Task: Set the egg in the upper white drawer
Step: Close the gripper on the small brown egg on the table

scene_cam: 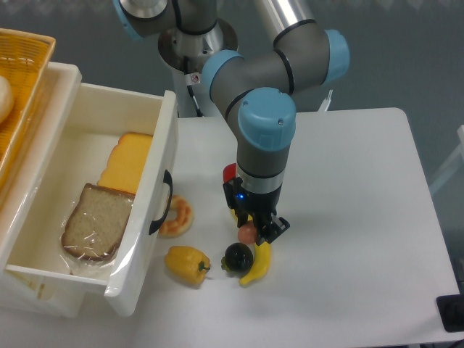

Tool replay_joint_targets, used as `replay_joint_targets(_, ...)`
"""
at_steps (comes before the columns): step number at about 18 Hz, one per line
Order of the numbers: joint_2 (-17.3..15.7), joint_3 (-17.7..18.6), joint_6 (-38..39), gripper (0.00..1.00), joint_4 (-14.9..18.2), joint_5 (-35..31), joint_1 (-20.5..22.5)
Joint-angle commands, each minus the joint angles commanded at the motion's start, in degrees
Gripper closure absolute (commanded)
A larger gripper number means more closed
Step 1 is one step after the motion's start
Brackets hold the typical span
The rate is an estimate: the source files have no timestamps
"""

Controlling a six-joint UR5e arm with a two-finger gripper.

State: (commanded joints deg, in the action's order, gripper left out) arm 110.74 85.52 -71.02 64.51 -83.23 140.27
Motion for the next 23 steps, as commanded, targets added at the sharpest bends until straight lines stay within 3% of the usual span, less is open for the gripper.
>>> replay_joint_targets(17, -0.3, -0.7, 3.4, 0.77, -0.1, 0.0, -0.3)
replay_joint_targets(23, -0.3, -3.0, 12.7, 0.77, -0.1, 0.7, -0.4)
